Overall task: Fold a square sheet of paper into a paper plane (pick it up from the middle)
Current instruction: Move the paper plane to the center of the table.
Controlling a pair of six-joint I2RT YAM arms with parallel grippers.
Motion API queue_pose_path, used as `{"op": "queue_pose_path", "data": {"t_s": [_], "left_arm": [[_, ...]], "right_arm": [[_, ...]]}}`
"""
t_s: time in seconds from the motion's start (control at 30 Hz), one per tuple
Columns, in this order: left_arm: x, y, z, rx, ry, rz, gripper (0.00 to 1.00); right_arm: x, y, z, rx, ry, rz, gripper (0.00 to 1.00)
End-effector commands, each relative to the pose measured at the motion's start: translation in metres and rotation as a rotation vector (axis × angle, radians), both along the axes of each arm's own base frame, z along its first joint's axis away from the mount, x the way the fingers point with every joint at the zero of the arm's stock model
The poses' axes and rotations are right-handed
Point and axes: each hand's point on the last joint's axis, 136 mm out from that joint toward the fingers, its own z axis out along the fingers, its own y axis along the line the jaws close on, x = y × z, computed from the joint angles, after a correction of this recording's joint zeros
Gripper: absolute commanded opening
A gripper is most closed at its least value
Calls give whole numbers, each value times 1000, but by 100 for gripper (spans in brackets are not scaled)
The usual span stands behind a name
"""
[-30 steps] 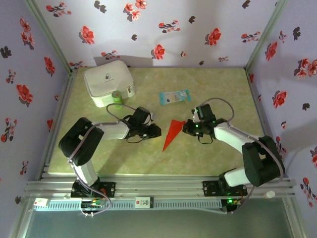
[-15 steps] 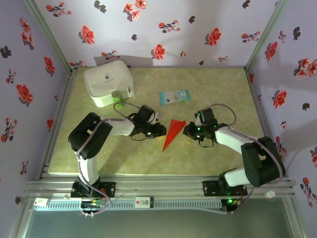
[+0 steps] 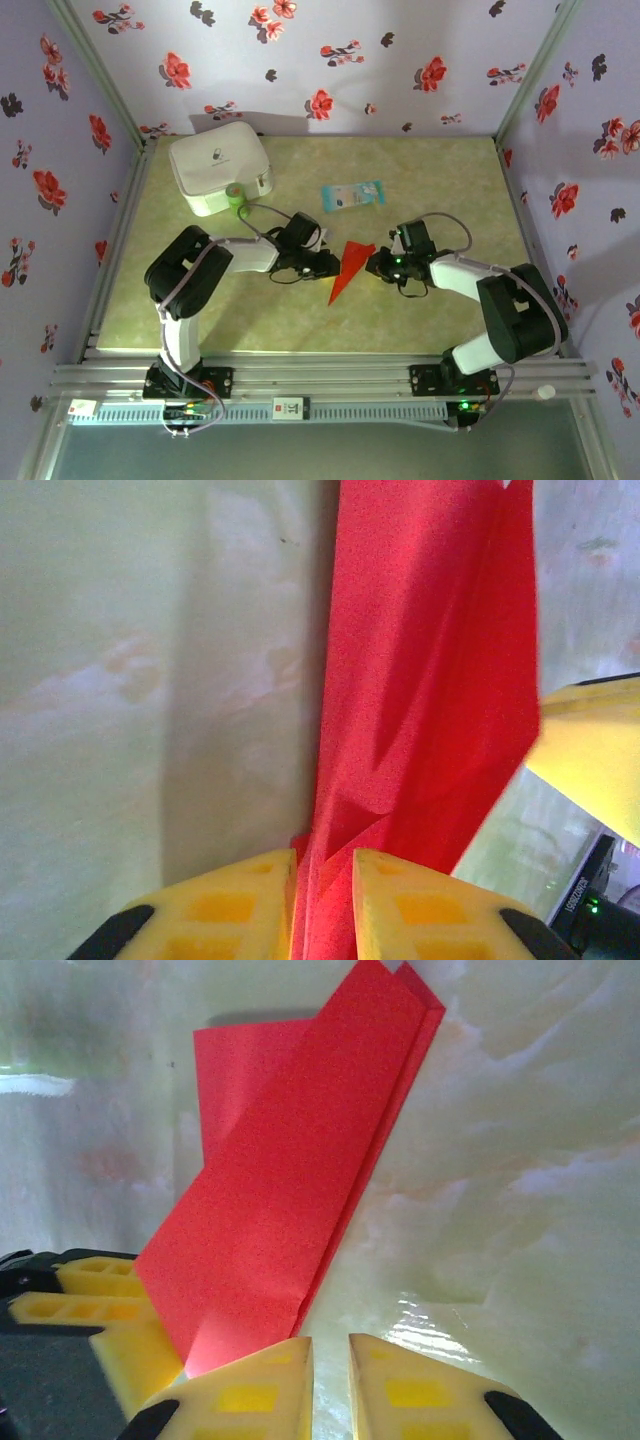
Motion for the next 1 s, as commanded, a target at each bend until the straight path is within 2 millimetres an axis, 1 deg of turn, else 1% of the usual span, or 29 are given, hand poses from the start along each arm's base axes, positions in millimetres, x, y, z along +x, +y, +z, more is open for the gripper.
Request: {"op": "queue_pose_path", "data": {"t_s": [0.0,0.23,0.47,0.63,0.73,0.87,0.9,0.97], "left_arm": [[-13,-9,-8,-1,25,-59,22],[-15,-16,-3,-36,23,-80,24],[-20,-26,5,-102,36,-126,24],[-22,-28,8,-121,30,-145,19],[-20,-29,15,-133,9,-149,12],[-14,-23,29,-130,-65,-113,6],[-10,-19,34,-113,-94,-88,5],[-2,-3,36,-32,-136,-18,4]], "right_arm": [[-5,3,-7,15,29,9,16],[-9,10,-12,33,48,33,16],[-9,13,-15,34,56,38,16],[-8,14,-16,36,58,41,16],[-8,15,-14,39,55,41,16],[-5,12,-6,27,27,33,16],[-4,10,-3,16,16,28,16],[-1,7,4,1,-11,15,16]]}}
